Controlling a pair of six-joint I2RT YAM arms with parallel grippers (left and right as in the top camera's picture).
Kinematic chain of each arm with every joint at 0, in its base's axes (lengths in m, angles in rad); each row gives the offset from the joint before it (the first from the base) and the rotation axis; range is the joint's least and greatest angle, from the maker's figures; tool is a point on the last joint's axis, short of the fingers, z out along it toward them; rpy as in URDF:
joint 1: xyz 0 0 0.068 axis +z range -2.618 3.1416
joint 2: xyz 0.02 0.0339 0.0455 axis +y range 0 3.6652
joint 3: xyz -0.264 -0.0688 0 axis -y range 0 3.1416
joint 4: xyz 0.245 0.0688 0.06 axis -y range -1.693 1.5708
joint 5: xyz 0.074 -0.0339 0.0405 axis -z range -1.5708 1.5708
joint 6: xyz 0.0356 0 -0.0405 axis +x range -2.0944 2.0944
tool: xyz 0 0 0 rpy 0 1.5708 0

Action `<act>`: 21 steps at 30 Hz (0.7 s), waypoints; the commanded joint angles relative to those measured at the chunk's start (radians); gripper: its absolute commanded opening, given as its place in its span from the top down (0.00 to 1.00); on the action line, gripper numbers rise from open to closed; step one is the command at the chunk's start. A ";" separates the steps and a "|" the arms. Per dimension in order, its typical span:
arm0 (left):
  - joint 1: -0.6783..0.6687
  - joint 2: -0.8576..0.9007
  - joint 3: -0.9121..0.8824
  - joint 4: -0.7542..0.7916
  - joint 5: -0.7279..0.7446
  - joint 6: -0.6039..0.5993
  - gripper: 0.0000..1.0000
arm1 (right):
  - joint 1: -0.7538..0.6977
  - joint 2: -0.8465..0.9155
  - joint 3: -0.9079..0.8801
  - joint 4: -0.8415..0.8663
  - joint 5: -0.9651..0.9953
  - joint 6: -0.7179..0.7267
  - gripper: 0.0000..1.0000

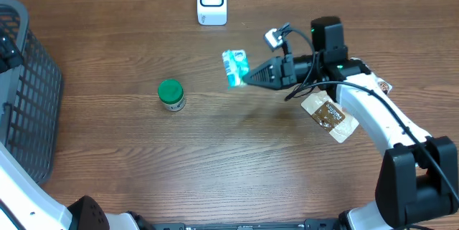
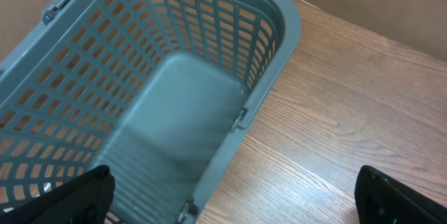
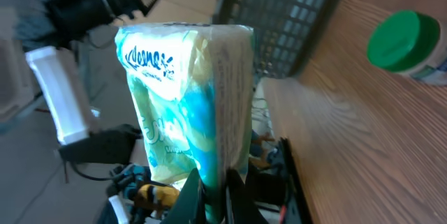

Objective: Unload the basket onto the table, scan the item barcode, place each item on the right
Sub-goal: 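Lift the Kleenex packet with the right gripper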

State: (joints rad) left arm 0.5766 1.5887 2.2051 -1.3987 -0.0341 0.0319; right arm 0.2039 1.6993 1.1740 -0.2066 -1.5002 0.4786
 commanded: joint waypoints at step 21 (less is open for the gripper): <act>-0.001 -0.005 0.000 0.003 0.005 -0.006 0.00 | -0.028 -0.007 0.006 0.764 -0.069 0.835 0.96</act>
State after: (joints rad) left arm 0.5766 1.5887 2.2051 -1.3987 -0.0345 0.0319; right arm 0.1776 1.6993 1.1740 0.5369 -1.5368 1.2137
